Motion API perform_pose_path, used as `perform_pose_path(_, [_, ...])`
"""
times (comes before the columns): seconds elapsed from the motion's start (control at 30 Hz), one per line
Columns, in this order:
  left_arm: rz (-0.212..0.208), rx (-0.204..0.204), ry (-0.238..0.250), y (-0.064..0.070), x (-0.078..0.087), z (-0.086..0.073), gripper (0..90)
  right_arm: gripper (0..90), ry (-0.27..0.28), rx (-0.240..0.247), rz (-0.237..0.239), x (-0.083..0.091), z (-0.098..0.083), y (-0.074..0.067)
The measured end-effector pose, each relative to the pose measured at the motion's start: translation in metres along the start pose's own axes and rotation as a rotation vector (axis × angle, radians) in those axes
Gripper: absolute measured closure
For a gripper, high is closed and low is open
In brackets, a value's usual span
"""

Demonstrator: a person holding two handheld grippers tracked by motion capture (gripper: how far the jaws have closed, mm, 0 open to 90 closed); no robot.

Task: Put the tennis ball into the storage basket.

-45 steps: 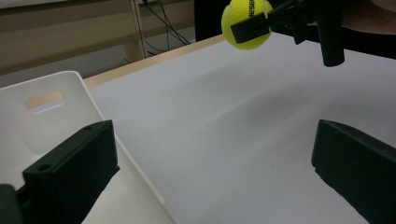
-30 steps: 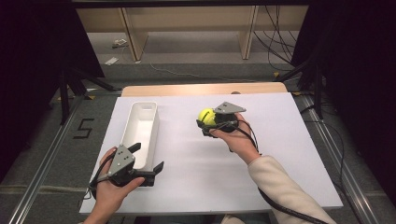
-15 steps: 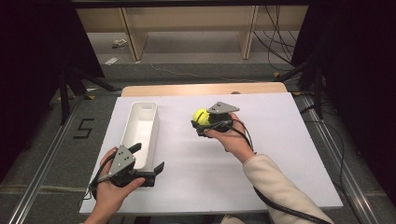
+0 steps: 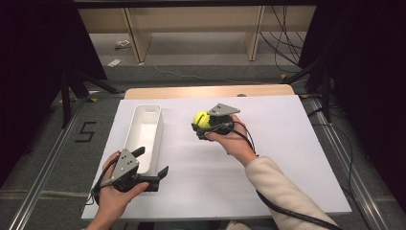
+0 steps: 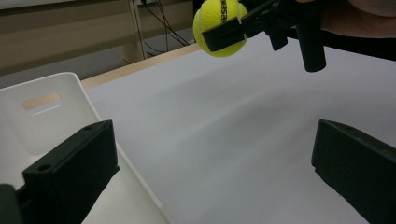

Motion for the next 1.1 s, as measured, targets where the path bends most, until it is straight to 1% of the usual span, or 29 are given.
perform_pose_path(0.17, [-0.001, 0.0, 0.002, -0.001, 0.0, 0.0, 0.0, 26.8, 0.001, 0.0, 0.009, -0.002, 0.005, -0.006])
perform_pose_path(0.23, [-0.001, -0.001, 0.002, -0.001, 0.001, 0.0, 0.0, 26.8, 0.001, 0.007, 0.012, -0.004, 0.007, -0.009])
perform_pose_path(0.5, [0.0, 0.002, 0.0, -0.001, 0.0, 0.0, 0.0, 26.8, -0.007, 0.012, 0.015, -0.009, 0.008, -0.013])
perform_pose_path(0.67, [0.0, 0.001, 0.001, -0.001, 0.0, 0.0, 0.0, 26.8, -0.01, 0.025, 0.023, -0.013, 0.012, -0.018])
perform_pose_path(0.77, [-0.001, 0.001, 0.0, -0.001, 0.0, 0.0, 0.0, 26.8, -0.007, 0.036, 0.029, -0.016, 0.017, -0.022])
perform_pose_path(0.97, [-0.001, 0.001, 0.0, -0.001, 0.0, 0.0, 0.0, 26.8, -0.011, 0.046, 0.037, -0.019, 0.023, -0.027])
perform_pose_path(1.1, [-0.001, 0.002, -0.001, -0.001, 0.0, 0.0, 0.0, 26.8, -0.005, 0.05, 0.041, -0.021, 0.028, -0.031])
Point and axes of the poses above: each handheld gripper's, and its own axes: x roughly backward along the jaws, z roughly out of its top, y roughly to its right, the point moved 10 cm from there along -x, roughly forward along the jaws, and after that the axes turned 13 degrees about -y, right-handed, at the moved point
